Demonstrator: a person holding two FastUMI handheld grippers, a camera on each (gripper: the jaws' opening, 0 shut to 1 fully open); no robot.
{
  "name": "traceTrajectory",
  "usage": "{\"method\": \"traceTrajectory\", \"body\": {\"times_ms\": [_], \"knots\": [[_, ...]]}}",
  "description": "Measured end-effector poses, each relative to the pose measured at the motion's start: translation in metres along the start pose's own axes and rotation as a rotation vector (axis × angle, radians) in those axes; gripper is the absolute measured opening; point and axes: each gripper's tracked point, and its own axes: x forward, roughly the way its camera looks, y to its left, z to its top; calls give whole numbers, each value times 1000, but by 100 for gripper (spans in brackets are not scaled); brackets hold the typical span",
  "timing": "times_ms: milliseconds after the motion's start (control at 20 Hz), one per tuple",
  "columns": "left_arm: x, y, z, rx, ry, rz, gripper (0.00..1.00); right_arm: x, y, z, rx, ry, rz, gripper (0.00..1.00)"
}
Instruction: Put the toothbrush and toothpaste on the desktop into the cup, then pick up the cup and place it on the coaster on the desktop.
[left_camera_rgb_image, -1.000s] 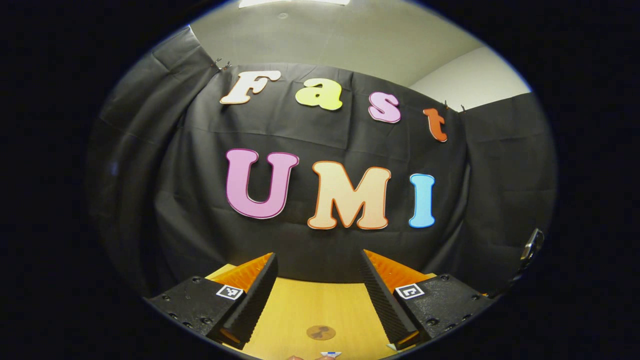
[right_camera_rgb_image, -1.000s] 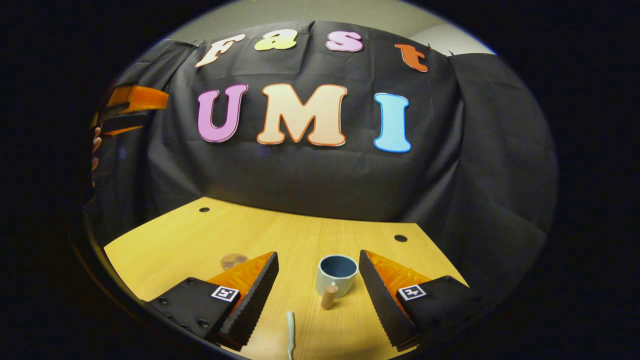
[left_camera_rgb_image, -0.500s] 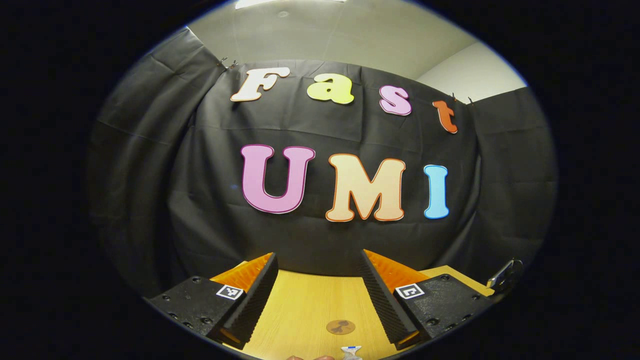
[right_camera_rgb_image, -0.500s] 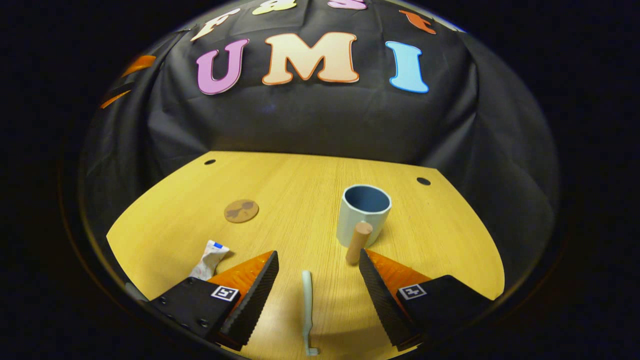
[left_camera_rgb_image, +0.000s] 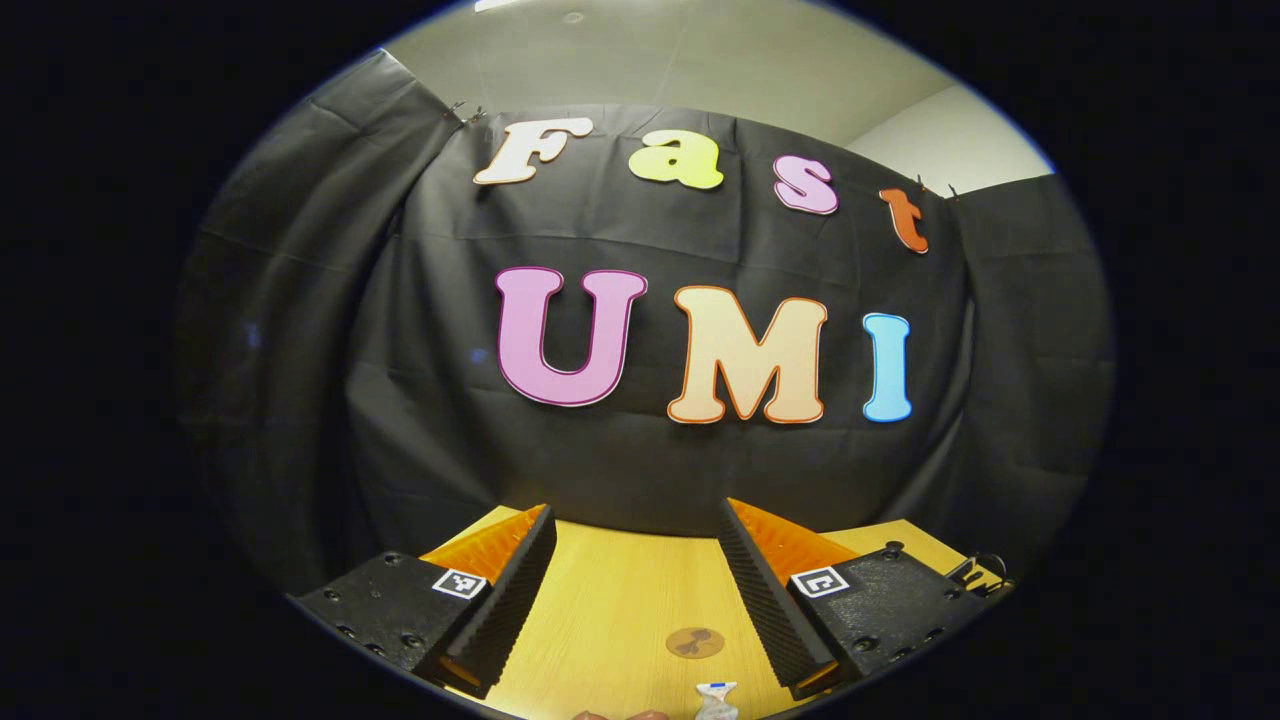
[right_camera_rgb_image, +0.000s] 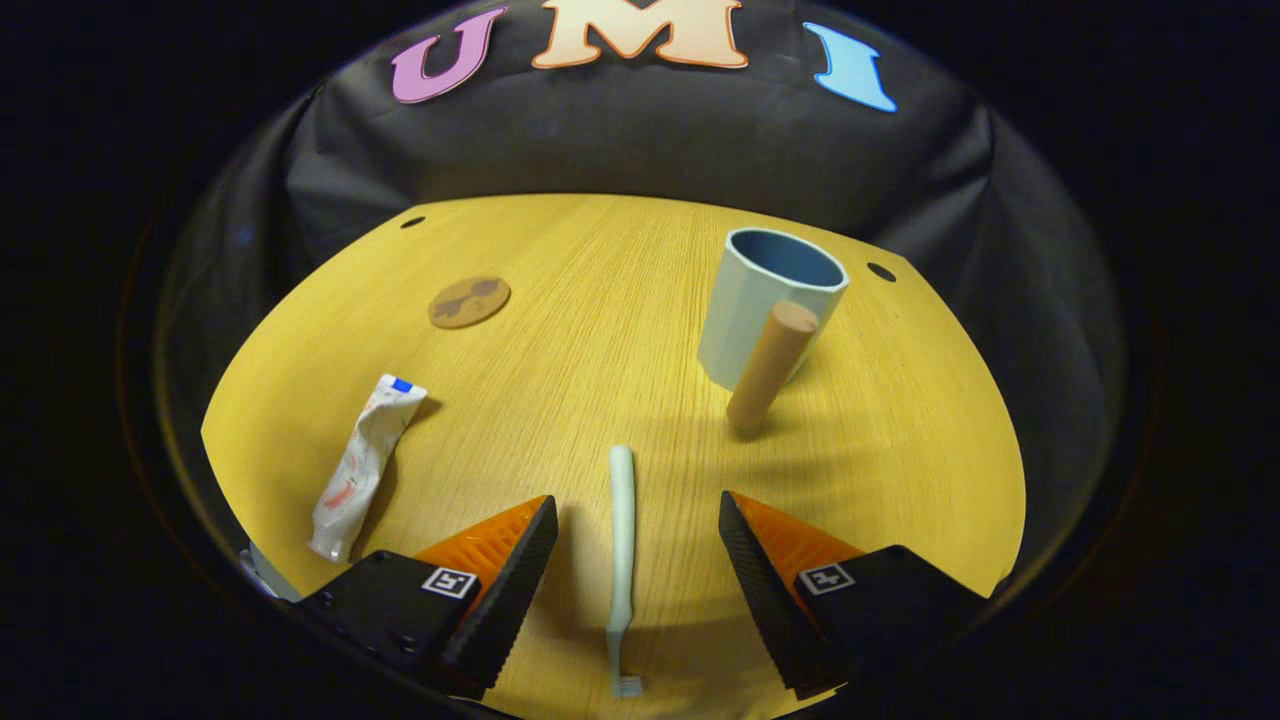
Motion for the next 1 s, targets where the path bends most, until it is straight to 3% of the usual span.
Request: {"method": "traceTrajectory", "body": {"times_ms": [150, 200, 350, 450, 500, 600, 700, 1000], "knots": [[2, 4, -5, -7, 12, 3, 94, 4, 8, -7, 37, 61, 28, 100], [2, 6, -7, -10, 16, 4, 94, 4, 8, -8, 53, 79, 35, 92], [6, 7, -11, -19, 23, 3, 94, 6, 7, -6, 58, 118, 43, 87], [6, 8, -13, -16, 26, 2, 95, 7, 7, -6, 50, 134, 50, 77], [7, 7, -14, -14, 28, 1, 94, 7, 6, -4, 52, 142, 51, 63], [8, 5, -18, -13, 37, -5, 95, 9, 8, -2, 62, 151, 57, 43], [9, 1, -23, -14, 49, -14, 95, 11, 8, -4, 73, 161, 45, 10], [15, -18, -45, 1, 103, -67, 94, 9, 9, -3, 138, 220, 51, 6]]}}
